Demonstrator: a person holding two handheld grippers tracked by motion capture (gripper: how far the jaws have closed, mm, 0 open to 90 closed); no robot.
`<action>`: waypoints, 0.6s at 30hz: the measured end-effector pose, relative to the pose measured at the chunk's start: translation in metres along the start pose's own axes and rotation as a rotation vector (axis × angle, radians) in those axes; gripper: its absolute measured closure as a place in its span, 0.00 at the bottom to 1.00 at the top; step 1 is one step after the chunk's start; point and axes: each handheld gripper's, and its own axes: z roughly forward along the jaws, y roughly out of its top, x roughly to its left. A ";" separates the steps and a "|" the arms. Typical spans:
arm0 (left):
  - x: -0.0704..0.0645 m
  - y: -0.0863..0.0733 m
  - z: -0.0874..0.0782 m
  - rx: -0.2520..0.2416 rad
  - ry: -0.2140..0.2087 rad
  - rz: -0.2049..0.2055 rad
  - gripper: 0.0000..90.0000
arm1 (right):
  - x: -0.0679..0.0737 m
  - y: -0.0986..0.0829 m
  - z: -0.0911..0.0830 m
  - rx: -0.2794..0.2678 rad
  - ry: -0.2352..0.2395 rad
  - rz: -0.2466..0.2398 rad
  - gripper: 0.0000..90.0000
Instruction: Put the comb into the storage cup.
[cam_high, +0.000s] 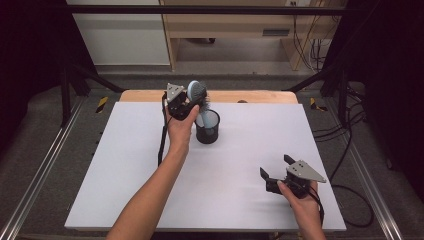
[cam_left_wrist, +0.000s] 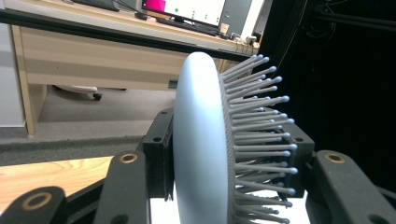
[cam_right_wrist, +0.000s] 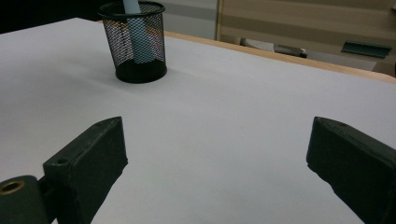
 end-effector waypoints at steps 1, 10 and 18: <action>0.000 0.000 0.000 0.000 0.000 -0.001 0.55 | 0.000 0.000 0.000 0.000 0.000 0.000 0.06; -0.001 -0.002 0.001 0.004 -0.004 -0.001 0.55 | 0.000 0.000 0.000 0.002 0.002 -0.001 0.06; -0.001 -0.004 0.003 0.008 -0.005 -0.002 0.55 | 0.000 0.000 0.000 0.003 0.005 -0.002 0.06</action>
